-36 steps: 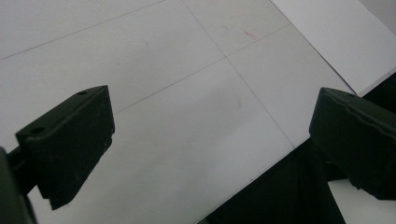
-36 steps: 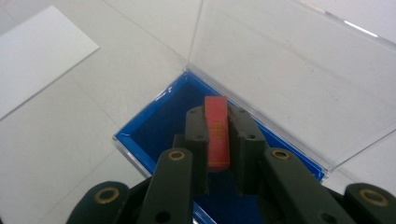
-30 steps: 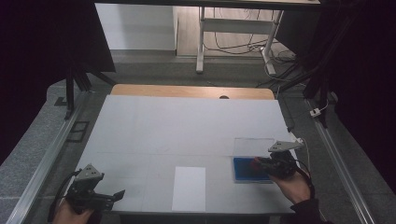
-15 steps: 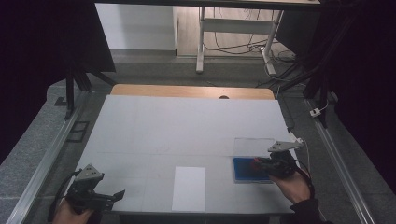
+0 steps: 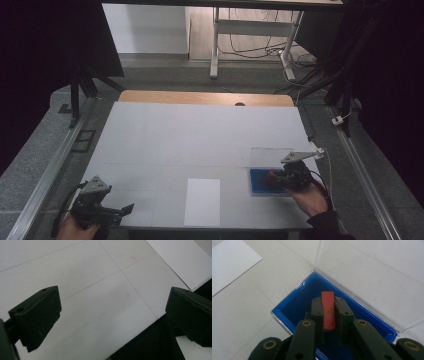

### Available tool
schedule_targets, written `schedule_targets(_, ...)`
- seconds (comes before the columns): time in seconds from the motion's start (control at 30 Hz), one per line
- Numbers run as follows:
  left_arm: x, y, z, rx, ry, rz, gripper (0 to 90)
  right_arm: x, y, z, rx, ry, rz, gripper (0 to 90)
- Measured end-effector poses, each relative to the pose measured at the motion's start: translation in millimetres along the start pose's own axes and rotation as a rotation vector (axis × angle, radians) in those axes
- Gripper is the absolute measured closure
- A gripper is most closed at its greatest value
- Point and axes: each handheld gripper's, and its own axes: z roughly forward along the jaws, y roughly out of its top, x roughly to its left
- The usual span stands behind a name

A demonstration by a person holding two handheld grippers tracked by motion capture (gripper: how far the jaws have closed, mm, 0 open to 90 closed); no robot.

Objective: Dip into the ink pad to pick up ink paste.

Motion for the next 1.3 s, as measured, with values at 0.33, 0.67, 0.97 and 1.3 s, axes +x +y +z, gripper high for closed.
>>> schedule_targets(0.33, -0.2, 0.1, 0.3, 0.003, 0.004, 0.002, 0.9, 0.1, -0.3, 4.5, 0.023, -0.01, 0.001, 79.7)
schedule_targets(0.67, 0.0, 0.4, 0.8, 0.006, 0.002, 0.003, 1.0, 13.4, 4.6, 7.7, 0.062, -0.075, -0.086, 80.0)
schedule_targets(0.97, 0.6, 0.5, 0.8, 0.008, 0.001, -0.001, 1.0, 2.6, 1.2, 7.4, 0.035, -0.027, 0.004, 80.0)
schedule_targets(1.3, 0.7, 0.7, 1.1, 0.008, 0.0, -0.002, 1.0, 1.9, 0.1, 7.8, 0.031, -0.015, 0.024, 80.0)
